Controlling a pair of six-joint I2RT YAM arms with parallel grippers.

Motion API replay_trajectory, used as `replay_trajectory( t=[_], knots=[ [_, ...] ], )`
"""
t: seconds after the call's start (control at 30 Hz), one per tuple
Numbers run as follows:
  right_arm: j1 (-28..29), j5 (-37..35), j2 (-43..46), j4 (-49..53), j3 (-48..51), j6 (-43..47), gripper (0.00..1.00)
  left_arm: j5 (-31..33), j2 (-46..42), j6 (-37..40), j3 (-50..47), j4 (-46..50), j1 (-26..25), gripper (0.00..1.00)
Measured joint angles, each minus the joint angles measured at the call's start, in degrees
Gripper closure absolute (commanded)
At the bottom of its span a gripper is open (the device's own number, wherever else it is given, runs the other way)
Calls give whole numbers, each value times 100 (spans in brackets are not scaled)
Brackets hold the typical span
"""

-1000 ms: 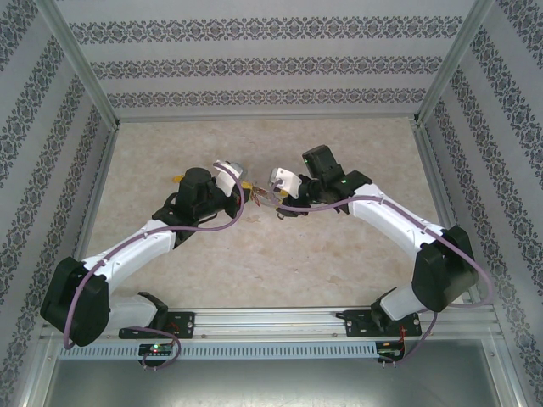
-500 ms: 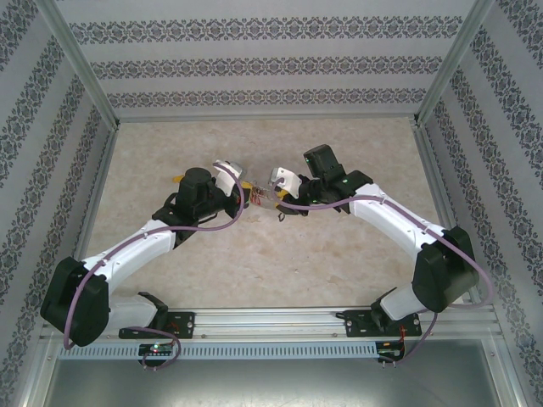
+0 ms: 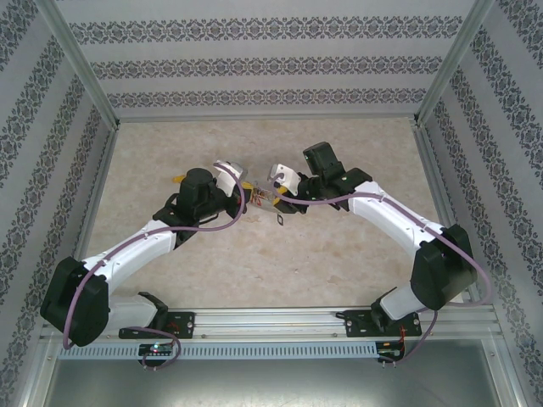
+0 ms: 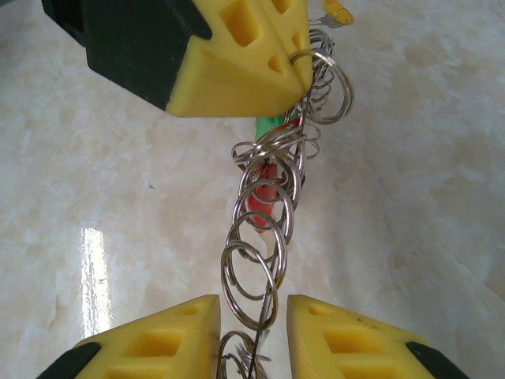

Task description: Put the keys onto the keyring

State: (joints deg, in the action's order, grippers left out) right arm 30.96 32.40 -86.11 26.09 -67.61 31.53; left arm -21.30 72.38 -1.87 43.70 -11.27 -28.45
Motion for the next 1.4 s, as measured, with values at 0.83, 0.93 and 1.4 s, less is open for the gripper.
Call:
replay_trajectory(
  t=[0.83, 0.93, 1.4],
  knots=[
    [-48, -83, -199, -9, 22, 42, 100, 22, -114, 181, 2, 188, 0, 69],
    [-131, 2, -48, 72, 151, 190, 100, 20, -372, 345, 2, 376, 7, 60],
    [-754, 992, 1416, 514, 332, 1233, 100, -170, -1932, 1606, 525, 1910, 544, 31]
  ],
)
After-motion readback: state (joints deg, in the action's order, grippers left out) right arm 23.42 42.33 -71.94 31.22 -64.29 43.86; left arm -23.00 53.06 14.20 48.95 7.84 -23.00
